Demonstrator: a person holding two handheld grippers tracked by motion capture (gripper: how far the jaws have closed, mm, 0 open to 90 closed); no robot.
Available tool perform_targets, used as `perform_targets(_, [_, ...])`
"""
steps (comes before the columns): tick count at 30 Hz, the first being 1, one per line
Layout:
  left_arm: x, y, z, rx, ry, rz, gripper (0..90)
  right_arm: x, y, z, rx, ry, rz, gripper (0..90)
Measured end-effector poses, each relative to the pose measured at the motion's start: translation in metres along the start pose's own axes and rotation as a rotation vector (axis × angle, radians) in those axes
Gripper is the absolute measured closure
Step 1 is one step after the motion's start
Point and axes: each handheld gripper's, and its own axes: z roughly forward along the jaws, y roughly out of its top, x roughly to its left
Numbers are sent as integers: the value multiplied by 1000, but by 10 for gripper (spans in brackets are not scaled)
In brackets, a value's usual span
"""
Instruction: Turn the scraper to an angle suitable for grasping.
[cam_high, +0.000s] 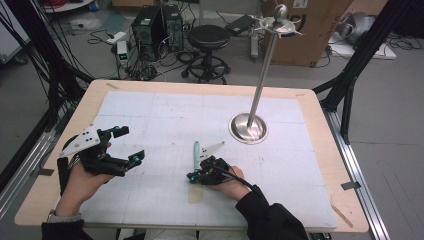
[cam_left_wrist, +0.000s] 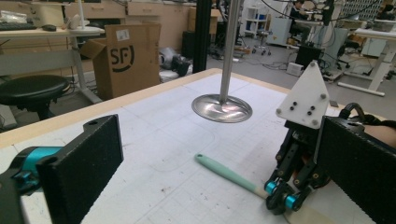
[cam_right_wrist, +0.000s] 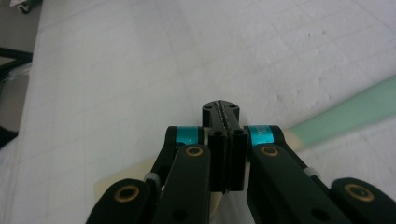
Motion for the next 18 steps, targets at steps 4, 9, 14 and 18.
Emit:
perform_targets(4, [-1, 0, 1, 4, -3, -1, 18, 3, -7, -11, 27, -3, -26, 900])
perform_targets(9, [-2, -1, 2, 7, -7, -1, 18, 1, -26, -30, 17, 6, -20, 900])
perform_targets(14, [-3, 0, 3, 11, -9, 1, 18, 0, -48, -53, 16, 4, -1, 900])
perform_targets(18, [-4, -1, 4, 12, -9, 2, 18, 1, -61, -66, 9, -8, 8, 900])
